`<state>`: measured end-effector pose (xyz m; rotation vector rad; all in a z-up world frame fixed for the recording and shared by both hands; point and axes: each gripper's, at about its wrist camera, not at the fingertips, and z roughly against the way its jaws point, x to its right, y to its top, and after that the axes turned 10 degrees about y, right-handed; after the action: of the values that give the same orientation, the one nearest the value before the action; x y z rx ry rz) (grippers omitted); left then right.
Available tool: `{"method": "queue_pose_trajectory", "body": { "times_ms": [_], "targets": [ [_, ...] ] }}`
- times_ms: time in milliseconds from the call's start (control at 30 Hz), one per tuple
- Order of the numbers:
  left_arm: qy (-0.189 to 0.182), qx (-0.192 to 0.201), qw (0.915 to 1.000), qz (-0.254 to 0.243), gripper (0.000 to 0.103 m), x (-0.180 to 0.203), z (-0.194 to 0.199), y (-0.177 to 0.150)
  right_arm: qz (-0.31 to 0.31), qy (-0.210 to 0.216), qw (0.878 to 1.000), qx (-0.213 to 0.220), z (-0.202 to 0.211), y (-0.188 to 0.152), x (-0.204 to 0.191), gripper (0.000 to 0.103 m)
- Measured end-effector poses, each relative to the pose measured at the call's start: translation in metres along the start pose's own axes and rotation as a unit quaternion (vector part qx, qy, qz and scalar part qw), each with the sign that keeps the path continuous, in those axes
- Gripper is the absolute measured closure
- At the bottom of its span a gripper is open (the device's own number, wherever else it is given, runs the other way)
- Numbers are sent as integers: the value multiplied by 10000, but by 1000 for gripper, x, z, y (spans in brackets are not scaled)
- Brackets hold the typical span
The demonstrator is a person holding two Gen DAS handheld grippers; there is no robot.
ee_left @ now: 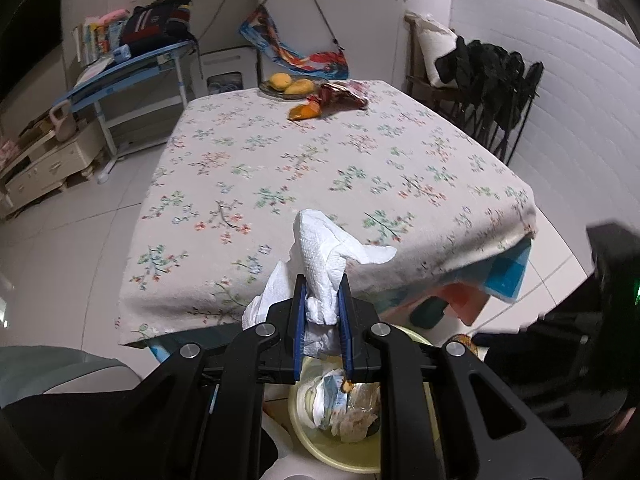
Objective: Collect trash
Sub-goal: 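Open the right gripper over the basin while the left gripper releases the napkin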
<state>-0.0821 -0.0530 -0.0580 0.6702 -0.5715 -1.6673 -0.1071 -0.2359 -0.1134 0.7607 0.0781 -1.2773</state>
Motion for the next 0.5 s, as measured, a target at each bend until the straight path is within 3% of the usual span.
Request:
{"method": "queue_pose_trajectory", "body": {
  "times_ms": [367, 433, 500],
  "targets": [
    [-474, -369, 9937, -945, 89, 42, -10, -24, -656, -181, 9888, 1326, 41, 9, 28, 37],
    [-494, -427, 9921, -1073, 83, 47, -11, -28, -766, -172, 9861, 1463, 45, 9, 33, 37],
    [-469, -464, 9906, -1196, 59, 52, -12, -31, -858, -167, 9838, 1567, 48, 8, 35, 36]
  ]
}}
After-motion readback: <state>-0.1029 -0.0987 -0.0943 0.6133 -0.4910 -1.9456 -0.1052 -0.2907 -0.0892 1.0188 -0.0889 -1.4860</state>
